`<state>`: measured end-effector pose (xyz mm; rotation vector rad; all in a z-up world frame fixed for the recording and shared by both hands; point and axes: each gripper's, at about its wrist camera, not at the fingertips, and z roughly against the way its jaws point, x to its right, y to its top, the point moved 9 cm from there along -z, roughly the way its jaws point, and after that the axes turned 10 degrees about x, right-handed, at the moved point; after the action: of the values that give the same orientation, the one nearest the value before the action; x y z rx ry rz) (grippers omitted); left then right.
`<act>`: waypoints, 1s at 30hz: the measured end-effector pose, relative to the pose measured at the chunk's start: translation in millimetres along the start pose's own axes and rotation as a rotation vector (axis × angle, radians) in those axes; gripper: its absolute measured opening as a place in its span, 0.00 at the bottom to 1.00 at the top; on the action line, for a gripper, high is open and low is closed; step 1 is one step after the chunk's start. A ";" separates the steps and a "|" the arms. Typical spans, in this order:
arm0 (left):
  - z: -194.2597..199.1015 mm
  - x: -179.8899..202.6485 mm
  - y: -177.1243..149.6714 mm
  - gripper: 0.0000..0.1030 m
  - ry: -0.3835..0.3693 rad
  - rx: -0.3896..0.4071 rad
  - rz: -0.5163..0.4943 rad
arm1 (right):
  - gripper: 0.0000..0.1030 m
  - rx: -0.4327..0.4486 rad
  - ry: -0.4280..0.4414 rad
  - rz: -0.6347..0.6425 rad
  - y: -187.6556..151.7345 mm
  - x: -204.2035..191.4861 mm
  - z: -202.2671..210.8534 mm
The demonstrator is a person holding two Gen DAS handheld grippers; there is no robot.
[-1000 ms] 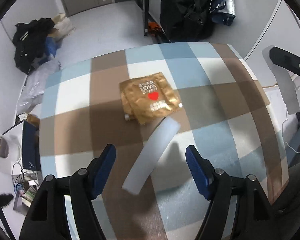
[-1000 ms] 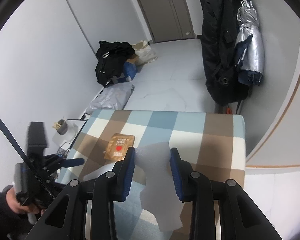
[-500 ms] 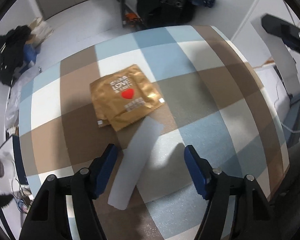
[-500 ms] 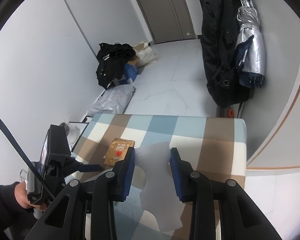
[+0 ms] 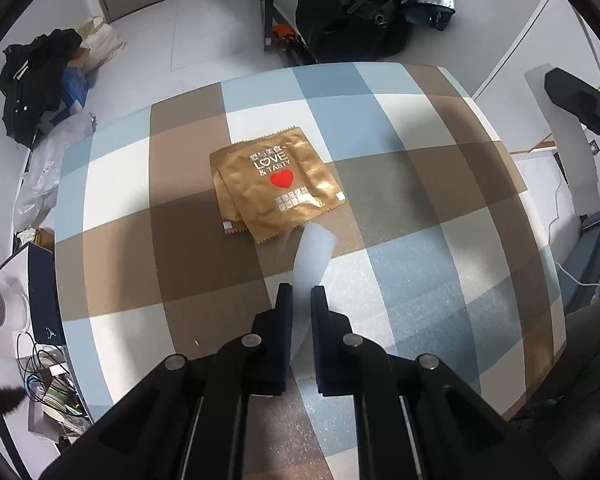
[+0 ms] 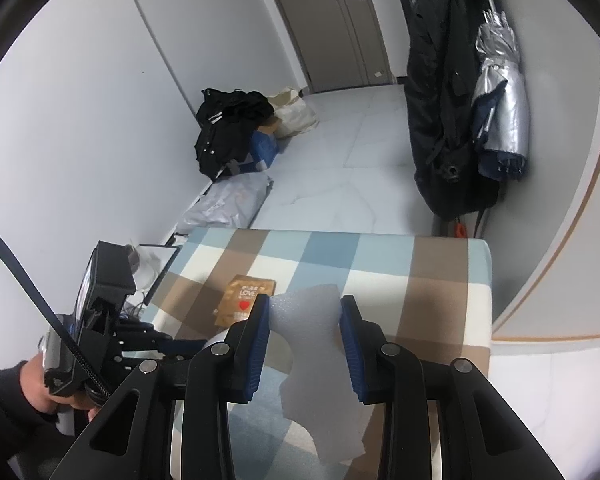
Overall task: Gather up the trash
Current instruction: 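Grasp the white foam strip with the left tool while the right tool holds the foam sheet, then carry the foam sheet and foam strip over the white bin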
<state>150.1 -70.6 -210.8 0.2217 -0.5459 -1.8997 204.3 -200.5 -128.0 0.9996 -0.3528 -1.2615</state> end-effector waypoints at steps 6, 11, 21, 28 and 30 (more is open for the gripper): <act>9.9 0.8 -3.7 0.04 -0.005 0.016 0.022 | 0.32 0.013 0.002 0.003 3.0 -3.9 1.6; 18.7 -5.0 0.3 0.03 -0.012 0.047 0.052 | 0.32 0.029 0.014 0.025 4.9 -10.1 2.5; 52.3 2.5 4.9 0.03 -0.047 0.165 0.083 | 0.32 0.029 0.017 0.000 -3.2 -16.3 5.7; 74.5 8.8 7.0 0.03 -0.086 0.234 0.100 | 0.32 0.021 0.007 -0.021 -19.2 -26.7 13.1; 82.8 11.3 8.9 0.03 -0.101 0.257 0.107 | 0.32 0.025 0.007 -0.036 -21.2 -29.7 19.6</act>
<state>120.0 -61.5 -132.8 0.2590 -0.8551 -1.7417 167.6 -181.5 -125.3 1.0359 -0.3473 -1.2880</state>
